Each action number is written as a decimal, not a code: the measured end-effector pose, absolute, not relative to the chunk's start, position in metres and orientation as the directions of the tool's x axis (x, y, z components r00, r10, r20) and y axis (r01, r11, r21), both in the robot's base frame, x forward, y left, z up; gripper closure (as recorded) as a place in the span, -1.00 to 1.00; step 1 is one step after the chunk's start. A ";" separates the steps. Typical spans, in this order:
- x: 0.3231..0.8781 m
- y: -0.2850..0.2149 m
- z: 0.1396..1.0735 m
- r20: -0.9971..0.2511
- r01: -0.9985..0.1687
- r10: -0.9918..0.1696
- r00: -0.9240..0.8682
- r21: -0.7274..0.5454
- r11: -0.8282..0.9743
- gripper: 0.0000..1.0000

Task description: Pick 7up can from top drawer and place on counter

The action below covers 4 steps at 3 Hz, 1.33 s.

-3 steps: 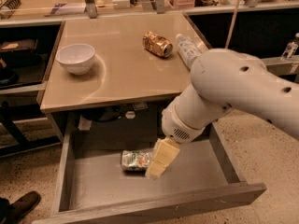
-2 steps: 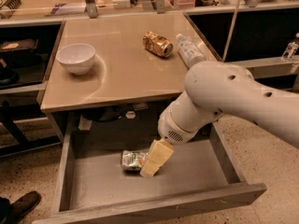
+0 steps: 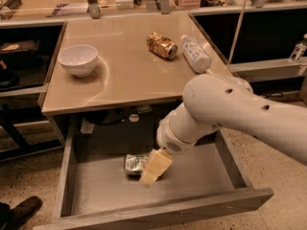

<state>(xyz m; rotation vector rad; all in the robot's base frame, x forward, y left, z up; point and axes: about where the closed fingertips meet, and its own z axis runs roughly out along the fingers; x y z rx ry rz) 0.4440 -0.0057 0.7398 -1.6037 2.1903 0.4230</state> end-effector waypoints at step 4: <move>0.467 0.042 0.675 -0.549 -0.949 -0.800 -0.242 -0.038 0.313 -1.00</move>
Offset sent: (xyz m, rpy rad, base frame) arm 0.0330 0.0404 -0.0456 0.0536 -0.1269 -0.0209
